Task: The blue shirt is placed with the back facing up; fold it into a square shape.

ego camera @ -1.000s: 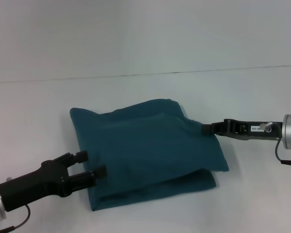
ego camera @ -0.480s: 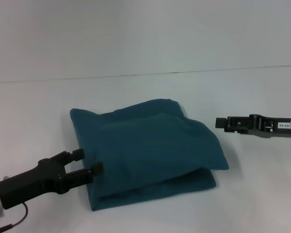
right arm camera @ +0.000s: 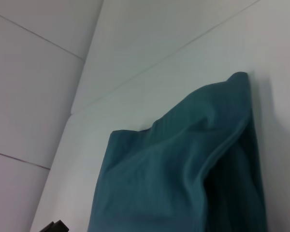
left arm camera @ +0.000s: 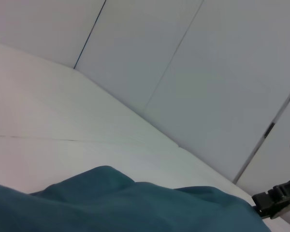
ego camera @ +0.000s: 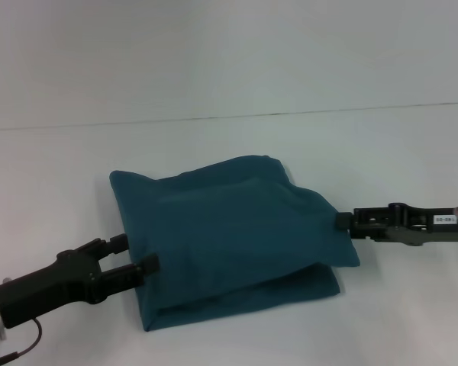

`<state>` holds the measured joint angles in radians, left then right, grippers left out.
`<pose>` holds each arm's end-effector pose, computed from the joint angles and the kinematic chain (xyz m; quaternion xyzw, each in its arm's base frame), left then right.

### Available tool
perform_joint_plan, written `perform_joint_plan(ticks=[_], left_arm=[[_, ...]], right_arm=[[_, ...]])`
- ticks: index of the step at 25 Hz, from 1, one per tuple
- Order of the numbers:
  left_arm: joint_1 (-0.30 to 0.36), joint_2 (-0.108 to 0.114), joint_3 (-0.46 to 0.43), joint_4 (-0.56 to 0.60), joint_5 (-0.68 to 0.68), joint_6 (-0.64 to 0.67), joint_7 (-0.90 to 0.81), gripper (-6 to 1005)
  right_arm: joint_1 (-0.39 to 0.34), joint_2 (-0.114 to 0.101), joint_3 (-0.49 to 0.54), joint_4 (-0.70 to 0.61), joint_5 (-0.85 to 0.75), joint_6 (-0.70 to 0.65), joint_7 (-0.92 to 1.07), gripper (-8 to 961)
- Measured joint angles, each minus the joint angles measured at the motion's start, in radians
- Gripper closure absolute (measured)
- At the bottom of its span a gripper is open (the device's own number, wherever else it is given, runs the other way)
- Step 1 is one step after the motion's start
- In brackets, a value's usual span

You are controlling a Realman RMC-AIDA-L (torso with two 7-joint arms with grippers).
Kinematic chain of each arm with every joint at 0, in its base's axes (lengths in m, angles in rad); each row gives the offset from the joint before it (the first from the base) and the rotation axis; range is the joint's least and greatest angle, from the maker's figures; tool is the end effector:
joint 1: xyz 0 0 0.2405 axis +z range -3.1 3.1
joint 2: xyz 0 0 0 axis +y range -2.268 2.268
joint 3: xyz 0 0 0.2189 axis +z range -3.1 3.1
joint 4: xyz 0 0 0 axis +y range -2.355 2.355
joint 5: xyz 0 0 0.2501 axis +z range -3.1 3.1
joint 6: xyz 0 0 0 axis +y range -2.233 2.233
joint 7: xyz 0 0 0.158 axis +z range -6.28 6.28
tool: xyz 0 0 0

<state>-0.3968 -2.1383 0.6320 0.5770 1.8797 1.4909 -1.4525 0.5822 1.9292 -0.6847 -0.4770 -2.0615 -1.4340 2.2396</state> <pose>-0.2888 0.3184 -0.0141 -0.8615 -0.3582 -0.3188 0.1668 0.2949 0.3670 0.0284 -0.7471 0.6222 0.2198 0.0798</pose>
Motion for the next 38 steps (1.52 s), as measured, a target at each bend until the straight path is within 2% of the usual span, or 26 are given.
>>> perform_joint_plan(ticks=[7, 21, 29, 34, 38], left_arm=[[-0.003, 0.000, 0.000, -0.010, 0.001, -0.014, 0.001, 65], [0.000, -0.001, 0.001, -0.019, -0.001, -0.033, -0.002, 65], [-0.008, -0.002, 0.001, -0.035, -0.001, -0.050, 0.002, 65], [-0.009, -0.002, 0.000, -0.036, -0.002, -0.060, 0.002, 65], [-0.014, -0.002, 0.000, -0.036, -0.002, -0.061, 0.001, 65]], right_arm=[[0.031, 0.025, -0.039, 0.003, -0.007, 0.014, 0.013, 349], [-0.002, 0.016, -0.029, 0.009, -0.022, 0.011, 0.034, 339], [0.014, 0.034, -0.038, 0.035, -0.026, 0.022, 0.034, 319], [0.011, 0.037, -0.031, 0.058, -0.024, 0.026, 0.036, 247], [0.004, 0.038, -0.031, 0.066, -0.025, 0.027, 0.039, 249]])
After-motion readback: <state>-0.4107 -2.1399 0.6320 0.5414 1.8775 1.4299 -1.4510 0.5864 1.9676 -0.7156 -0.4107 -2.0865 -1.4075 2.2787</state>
